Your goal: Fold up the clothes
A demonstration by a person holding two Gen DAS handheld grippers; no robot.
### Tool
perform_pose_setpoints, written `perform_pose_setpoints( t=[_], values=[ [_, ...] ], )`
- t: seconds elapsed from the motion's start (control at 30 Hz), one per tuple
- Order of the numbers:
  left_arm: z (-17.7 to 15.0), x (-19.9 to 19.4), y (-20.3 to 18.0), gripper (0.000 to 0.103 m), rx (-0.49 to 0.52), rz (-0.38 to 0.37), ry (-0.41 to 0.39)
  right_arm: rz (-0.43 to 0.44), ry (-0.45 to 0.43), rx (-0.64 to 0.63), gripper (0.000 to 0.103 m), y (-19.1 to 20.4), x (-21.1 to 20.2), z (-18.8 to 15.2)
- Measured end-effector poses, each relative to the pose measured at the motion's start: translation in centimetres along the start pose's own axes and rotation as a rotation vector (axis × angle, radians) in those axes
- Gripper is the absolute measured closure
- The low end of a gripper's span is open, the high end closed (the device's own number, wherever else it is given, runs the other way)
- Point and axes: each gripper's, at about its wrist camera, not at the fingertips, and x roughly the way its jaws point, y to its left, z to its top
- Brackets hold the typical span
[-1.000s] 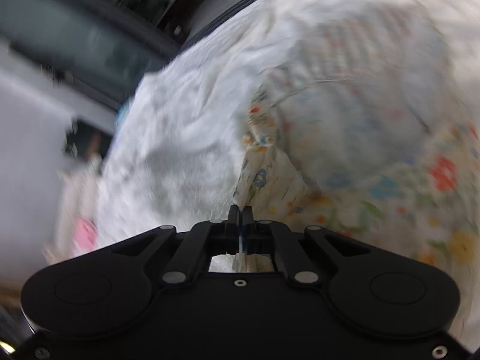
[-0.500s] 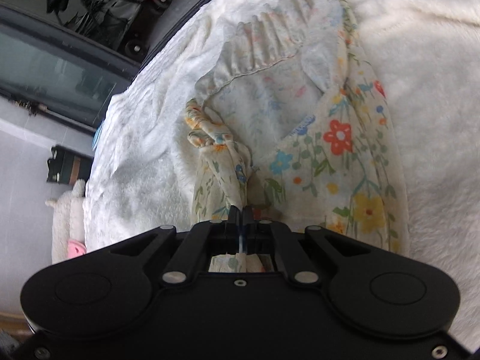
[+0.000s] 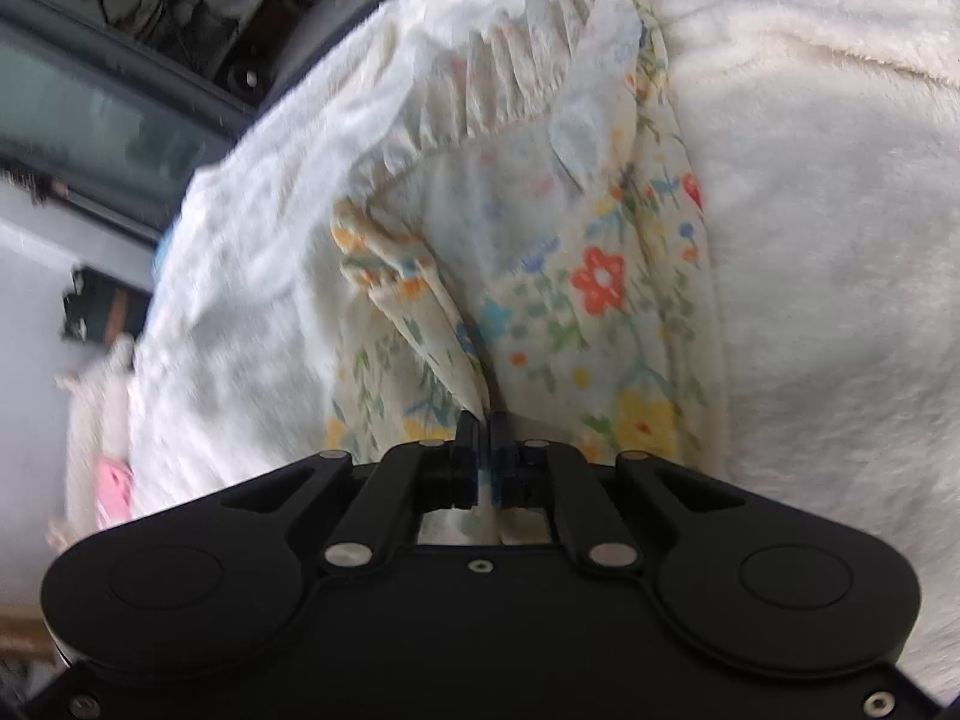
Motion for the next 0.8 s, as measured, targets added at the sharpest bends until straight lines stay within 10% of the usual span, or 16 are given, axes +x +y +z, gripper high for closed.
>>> perform_pose_setpoints(
  t=[0.17,0.27,0.43,0.6,0.8],
  values=[
    [0.0,-1.8,1.0,0.098,-0.036,-0.1,0.013,-0.074,-0.038,-0.097,0.037,0.6,-1.7,0.6],
    [-0.4,-4.8,1.5,0.096,0.009,-0.01,-0.077,-0.112,-0.067,-0.225,0.037,2.0,-3.3,1.1],
    [0.3,-4.2,2.6,0.079,0.087,0.133,-0.072,-0.266,-0.075,-0.798,0.037,9.4,-5.8,2.5],
    [1.5,-0.2,4.5,0.077,0.033,0.043,0.12,-0.312,-0.017,-1.573,0.034,18.0,-4.3,2.9],
    [1.6,1.1,6.5,0.076,-0.105,0.012,0.189,-0.288,-0.03,-1.278,0.033,22.2,5.1,8.0]
  ],
)
